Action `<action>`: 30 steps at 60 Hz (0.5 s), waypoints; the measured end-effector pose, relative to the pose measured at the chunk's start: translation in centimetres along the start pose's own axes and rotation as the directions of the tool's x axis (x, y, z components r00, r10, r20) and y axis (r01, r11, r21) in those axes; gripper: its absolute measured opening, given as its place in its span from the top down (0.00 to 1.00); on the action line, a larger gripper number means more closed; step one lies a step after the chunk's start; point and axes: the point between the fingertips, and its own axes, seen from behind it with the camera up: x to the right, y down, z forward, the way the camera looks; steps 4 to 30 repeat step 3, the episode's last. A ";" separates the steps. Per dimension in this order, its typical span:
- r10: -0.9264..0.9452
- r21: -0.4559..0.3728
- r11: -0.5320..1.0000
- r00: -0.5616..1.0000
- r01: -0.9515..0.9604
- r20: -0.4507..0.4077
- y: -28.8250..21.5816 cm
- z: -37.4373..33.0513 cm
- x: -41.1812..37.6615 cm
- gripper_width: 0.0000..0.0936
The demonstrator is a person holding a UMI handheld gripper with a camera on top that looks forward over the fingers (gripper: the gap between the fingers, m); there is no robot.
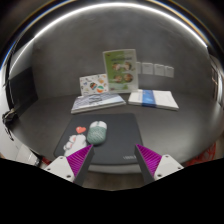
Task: Arrange mouse
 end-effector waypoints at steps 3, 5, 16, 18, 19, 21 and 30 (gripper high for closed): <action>0.027 -0.007 1.000 0.999 -0.027 -0.029 1.3 -1.3 1.6 0.10; 0.027 -0.007 1.000 0.999 -0.027 -0.029 1.3 -1.3 1.6 0.10; 0.027 -0.007 1.000 0.999 -0.027 -0.029 1.3 -1.3 1.6 0.10; 0.027 -0.007 1.000 0.999 -0.027 -0.029 1.3 -1.3 1.6 0.10; 0.027 -0.007 1.000 0.999 -0.027 -0.029 1.3 -1.3 1.6 0.10; 0.027 -0.007 1.000 0.999 -0.027 -0.029 1.3 -1.3 1.6 0.10; 0.027 -0.007 1.000 0.999 -0.027 -0.029 1.3 -1.3 1.6 0.10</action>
